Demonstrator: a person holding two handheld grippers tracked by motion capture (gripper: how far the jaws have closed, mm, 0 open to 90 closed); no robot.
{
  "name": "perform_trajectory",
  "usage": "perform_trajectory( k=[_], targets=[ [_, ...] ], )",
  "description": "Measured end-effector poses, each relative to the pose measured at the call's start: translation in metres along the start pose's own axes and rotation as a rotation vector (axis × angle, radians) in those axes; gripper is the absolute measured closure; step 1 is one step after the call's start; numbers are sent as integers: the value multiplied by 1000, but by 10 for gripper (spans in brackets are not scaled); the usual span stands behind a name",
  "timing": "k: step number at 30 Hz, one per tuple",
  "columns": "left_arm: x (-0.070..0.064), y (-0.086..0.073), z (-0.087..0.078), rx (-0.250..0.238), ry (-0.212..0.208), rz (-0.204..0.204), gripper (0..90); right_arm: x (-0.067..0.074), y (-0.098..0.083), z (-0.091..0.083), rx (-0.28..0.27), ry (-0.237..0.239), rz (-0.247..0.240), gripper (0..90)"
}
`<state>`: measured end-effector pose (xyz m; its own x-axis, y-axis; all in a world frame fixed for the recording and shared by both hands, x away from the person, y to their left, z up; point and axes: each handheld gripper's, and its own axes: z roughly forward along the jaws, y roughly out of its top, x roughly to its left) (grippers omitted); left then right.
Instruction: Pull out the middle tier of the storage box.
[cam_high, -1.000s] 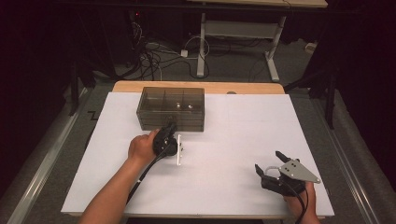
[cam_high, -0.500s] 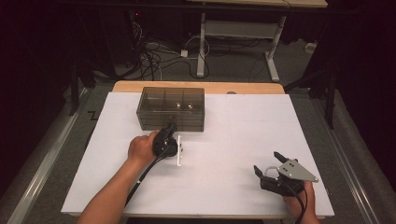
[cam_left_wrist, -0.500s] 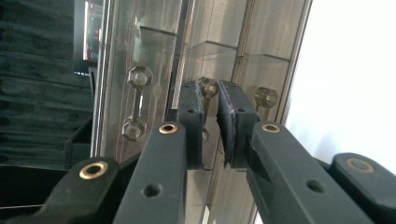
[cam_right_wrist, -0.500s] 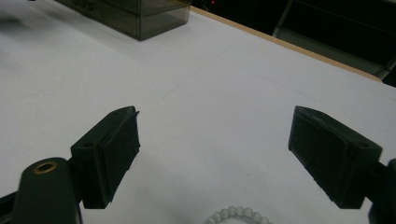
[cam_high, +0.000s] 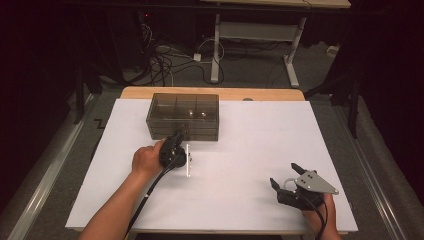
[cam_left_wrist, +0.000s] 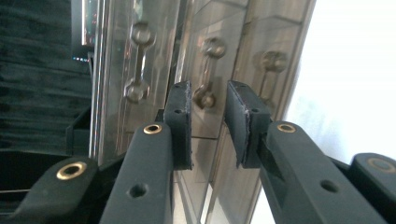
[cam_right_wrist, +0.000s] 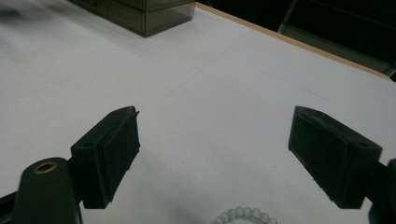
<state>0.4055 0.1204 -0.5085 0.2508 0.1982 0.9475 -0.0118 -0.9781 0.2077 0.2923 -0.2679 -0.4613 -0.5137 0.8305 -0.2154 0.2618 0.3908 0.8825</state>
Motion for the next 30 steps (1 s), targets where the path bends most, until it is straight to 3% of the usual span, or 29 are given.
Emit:
perform_trajectory(
  k=[3, 12, 24, 26, 27, 30],
  targets=[
    [-2, 3, 0, -1, 28, 21, 772, 1, 0, 0, 5, 2, -8, 170],
    [-5, 4, -2, 9, 54, 0, 788, 0, -1, 0, 5, 1, -8, 170],
    [-10, 0, -23, -12, 37, -24, 788, 1, 0, 0, 5, 1, -12, 170],
    [-9, -1, -24, -14, 31, -35, 790, 1, 0, 0, 7, 2, -16, 170],
    [-8, -2, -26, -23, 39, -46, 869, 1, 0, 0, 7, 3, -16, 170],
    [-5, -3, -27, -34, 14, -90, 880, 1, 0, 0, 6, 4, -16, 170]
  ],
)
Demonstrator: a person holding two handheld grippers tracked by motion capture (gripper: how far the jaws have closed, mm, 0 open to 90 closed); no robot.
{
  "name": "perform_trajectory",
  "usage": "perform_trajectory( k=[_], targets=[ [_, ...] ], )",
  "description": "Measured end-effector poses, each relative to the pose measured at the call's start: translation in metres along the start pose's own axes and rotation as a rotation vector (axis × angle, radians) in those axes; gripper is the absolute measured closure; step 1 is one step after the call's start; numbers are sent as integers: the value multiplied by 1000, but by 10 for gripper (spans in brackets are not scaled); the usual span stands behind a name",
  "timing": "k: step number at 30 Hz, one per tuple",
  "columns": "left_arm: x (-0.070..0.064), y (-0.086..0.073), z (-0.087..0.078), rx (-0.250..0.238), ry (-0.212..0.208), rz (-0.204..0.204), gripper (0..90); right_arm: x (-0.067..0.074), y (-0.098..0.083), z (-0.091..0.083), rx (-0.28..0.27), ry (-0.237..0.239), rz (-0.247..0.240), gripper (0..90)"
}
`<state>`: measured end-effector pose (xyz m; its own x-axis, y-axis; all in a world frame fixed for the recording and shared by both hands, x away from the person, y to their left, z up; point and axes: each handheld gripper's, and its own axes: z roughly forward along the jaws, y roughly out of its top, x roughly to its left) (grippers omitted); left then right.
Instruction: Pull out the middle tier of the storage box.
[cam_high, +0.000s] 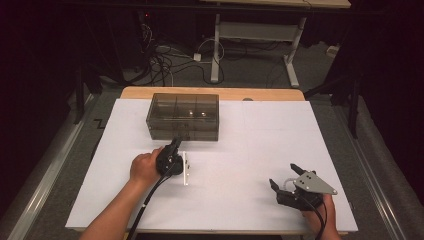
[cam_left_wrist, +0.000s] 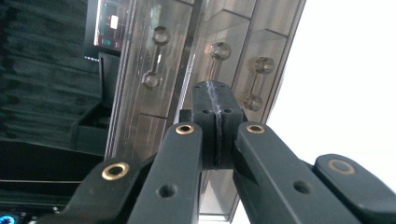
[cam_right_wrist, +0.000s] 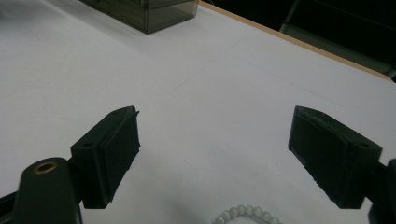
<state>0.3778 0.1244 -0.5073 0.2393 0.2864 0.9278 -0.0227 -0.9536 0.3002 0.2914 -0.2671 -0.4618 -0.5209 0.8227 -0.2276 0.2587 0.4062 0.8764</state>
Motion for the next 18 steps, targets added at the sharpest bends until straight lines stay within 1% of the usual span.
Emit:
perform_trajectory(
  k=[1, 2, 3, 4, 7, 8, 10, 14, 15, 16, 17, 18],
  targets=[
    [0, 0, -1, -4, -11, -5, 879, 0, 0, 0, 0, 1, 3, 170],
    [1, 1, -2, -9, -14, -5, 879, 0, 0, 1, 1, 0, 6, 170],
    [2, 1, -4, -16, -21, -15, 879, 0, 0, 1, 2, 1, 6, 170],
    [4, 1, -6, -26, -30, -37, 866, 0, 0, 1, 2, 2, 5, 170],
    [15, 2, -12, -56, -60, -135, 866, 0, 0, 0, -1, 1, 7, 170],
    [20, 1, -13, -62, -72, -175, 867, -1, 0, -1, -3, 0, 5, 170],
    [34, -1, -16, -70, -108, -266, 867, -2, -1, -1, -2, -1, 6, 170],
    [67, -10, -12, -72, -237, -506, 868, -2, -1, -1, -4, 1, 11, 170],
    [74, -12, -10, -71, -265, -552, 867, -2, -1, -1, -5, 1, 10, 171],
    [80, -14, -8, -63, -300, -585, 868, -2, 0, -1, -5, 0, 10, 170],
    [85, -16, -5, -57, -327, -608, 868, -2, 0, -1, -5, 1, 10, 171],
    [89, -18, -2, -57, -342, -622, 868, -2, 0, -1, -5, 0, 10, 171]
  ],
)
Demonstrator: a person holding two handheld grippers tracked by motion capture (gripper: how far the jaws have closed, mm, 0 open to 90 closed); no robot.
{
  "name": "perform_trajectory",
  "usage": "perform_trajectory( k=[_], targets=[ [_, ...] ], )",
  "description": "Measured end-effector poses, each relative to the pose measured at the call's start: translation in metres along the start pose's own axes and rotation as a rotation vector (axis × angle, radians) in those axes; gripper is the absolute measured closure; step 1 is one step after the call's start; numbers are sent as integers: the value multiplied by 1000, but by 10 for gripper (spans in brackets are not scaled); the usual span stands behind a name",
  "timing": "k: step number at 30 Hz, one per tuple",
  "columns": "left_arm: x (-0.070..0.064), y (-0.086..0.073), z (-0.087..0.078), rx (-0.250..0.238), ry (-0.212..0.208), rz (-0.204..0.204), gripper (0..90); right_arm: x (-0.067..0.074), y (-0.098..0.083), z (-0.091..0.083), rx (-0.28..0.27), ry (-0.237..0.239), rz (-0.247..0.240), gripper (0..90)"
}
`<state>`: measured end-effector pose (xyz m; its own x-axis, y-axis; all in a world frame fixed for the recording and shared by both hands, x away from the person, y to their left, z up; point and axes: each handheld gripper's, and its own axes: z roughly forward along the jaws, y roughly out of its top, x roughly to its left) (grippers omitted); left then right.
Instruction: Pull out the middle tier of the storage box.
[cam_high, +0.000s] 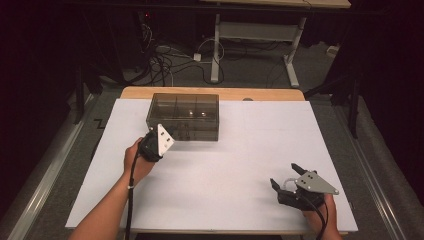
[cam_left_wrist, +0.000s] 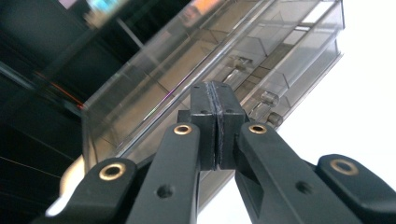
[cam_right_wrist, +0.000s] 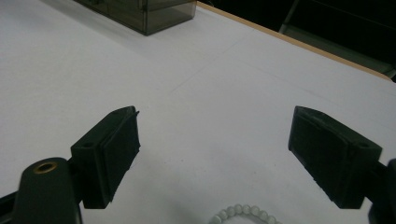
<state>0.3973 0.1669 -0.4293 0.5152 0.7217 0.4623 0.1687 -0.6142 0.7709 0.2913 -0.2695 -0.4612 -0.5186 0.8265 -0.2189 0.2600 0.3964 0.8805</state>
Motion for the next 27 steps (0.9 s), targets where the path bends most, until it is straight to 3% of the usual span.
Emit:
perform_trajectory(
  k=[7, 13, 16, 22, 27],
  targets=[
    [14, 1, 13, 89, -56, -79, 868, -1, -1, 0, 3, 1, 2, 170],
    [20, 0, 23, 159, -60, -113, 867, 0, -1, 0, 4, 4, 1, 171],
    [22, -1, 27, 182, -103, -124, 866, -1, -1, 0, 4, 4, -5, 170],
    [21, -2, 29, 186, -122, -134, 839, -2, -1, -1, 2, 4, -5, 171],
    [22, -2, 28, 190, -127, -169, 839, -1, -1, -2, 1, 4, -4, 171]
  ],
)
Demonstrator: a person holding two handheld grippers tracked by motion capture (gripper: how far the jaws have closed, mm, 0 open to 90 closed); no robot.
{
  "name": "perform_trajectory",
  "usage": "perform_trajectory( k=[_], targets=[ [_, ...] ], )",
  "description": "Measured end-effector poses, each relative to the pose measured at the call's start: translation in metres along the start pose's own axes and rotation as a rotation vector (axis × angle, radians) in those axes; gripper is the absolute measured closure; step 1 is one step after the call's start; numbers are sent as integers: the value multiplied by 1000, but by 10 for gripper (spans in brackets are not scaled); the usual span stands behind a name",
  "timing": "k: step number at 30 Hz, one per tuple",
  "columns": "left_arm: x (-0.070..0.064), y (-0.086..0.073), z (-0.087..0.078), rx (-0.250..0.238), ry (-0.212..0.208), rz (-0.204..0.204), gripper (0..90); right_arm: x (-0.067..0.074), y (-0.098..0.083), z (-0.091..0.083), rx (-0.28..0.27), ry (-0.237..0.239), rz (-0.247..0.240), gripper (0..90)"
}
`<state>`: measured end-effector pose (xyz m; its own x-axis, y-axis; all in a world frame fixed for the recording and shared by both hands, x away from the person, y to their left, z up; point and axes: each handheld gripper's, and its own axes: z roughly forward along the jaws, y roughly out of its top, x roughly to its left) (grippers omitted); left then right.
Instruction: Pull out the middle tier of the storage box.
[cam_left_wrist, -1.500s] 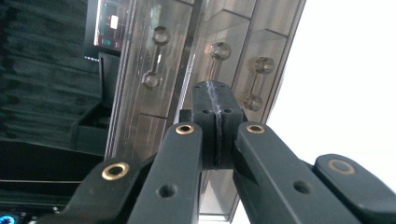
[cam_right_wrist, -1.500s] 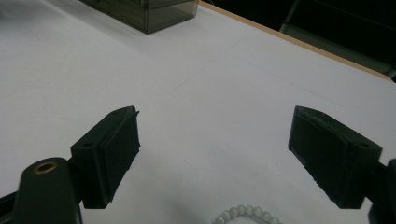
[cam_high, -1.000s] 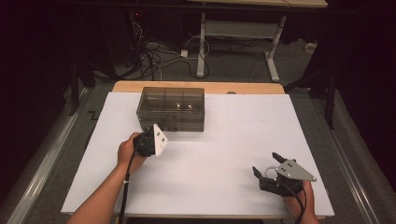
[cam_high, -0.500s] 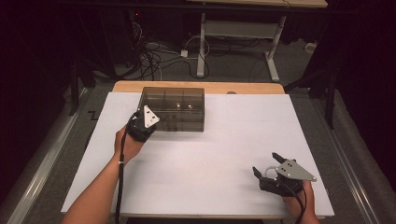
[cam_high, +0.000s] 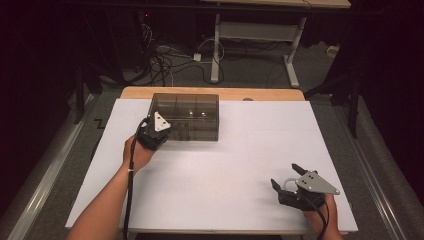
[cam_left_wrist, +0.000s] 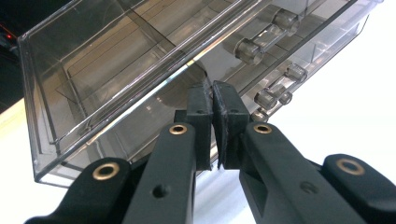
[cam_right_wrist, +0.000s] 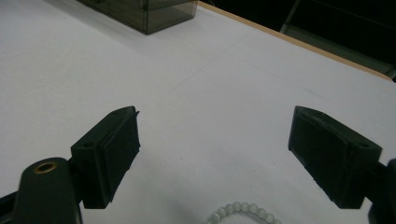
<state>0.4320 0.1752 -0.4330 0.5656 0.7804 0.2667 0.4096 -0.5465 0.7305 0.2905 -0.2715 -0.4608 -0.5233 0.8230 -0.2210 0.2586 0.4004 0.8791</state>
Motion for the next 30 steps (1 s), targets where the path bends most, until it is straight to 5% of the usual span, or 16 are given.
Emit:
perform_trajectory(
  k=[3, 6, 8, 10, 15, 25, 30],
  targets=[
    [5, 0, 1, 3, -35, -37, 832, -1, 0, -1, -2, 1, 6, 171],
    [7, -6, 8, 66, -69, -65, 817, -1, 0, 0, 1, 0, 7, 171],
    [9, -7, 8, 47, -91, -99, 795, -1, 0, 0, 1, 0, 5, 171],
    [5, -7, 7, 30, -98, -61, 754, -2, -1, 0, 0, 0, 5, 171],
    [-21, -3, 4, -40, -29, 95, 675, -1, -1, 1, 4, -2, 3, 173],
    [-66, -9, 29, -46, 227, 523, 583, 1, -1, 2, 17, -4, -21, 174],
    [-70, -12, 35, -30, 305, 632, 603, 1, -1, 2, 18, -4, -24, 174]
  ],
)
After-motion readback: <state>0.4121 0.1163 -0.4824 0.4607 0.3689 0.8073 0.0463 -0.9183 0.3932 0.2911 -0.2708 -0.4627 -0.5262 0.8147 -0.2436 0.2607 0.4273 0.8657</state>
